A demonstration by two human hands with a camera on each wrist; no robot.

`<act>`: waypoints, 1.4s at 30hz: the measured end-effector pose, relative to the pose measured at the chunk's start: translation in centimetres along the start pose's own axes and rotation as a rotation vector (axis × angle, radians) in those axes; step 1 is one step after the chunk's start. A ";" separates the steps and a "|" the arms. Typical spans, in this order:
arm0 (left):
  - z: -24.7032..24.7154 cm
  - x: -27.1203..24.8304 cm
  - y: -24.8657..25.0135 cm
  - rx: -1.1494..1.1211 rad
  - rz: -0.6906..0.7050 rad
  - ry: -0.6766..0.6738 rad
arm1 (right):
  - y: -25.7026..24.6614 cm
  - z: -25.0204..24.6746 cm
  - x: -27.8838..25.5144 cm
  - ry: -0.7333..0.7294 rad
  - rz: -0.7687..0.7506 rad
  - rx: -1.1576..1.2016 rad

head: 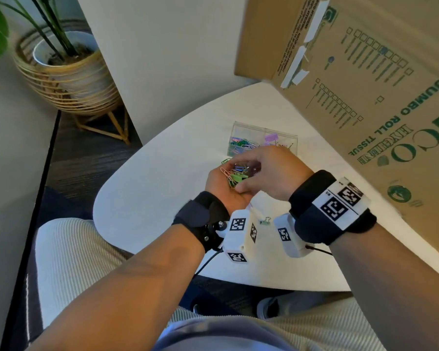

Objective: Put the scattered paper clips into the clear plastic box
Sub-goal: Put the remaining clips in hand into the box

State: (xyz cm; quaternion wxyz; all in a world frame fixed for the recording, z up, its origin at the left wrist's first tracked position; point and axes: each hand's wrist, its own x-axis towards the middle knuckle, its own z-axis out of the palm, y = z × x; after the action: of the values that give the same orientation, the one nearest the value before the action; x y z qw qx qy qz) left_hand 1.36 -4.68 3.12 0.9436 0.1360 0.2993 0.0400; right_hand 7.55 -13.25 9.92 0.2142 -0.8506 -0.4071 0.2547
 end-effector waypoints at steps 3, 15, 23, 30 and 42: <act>-0.4 0.4 0.7 -0.083 -0.006 -0.095 | 0.1 -1.0 0.0 0.083 0.002 0.108; -0.6 -0.4 0.3 -0.112 -0.026 -0.047 | 1.2 1.2 -0.3 0.148 -0.066 -0.064; -1.3 0.1 1.0 -0.137 -0.007 -0.044 | 3.6 0.0 -0.5 0.465 0.042 0.684; -2.6 0.3 0.4 -0.101 -0.043 -0.041 | 6.4 -1.3 1.2 0.696 0.359 1.079; -2.6 0.4 0.2 -0.068 -0.041 -0.025 | 8.7 -1.0 3.2 0.666 0.401 0.533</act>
State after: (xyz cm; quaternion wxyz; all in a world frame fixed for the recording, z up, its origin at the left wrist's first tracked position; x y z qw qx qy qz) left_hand 0.19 -3.80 0.97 0.9520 0.0983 0.2885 0.0292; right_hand 14.92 -15.85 4.88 0.4906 -0.8633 -0.0641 0.0999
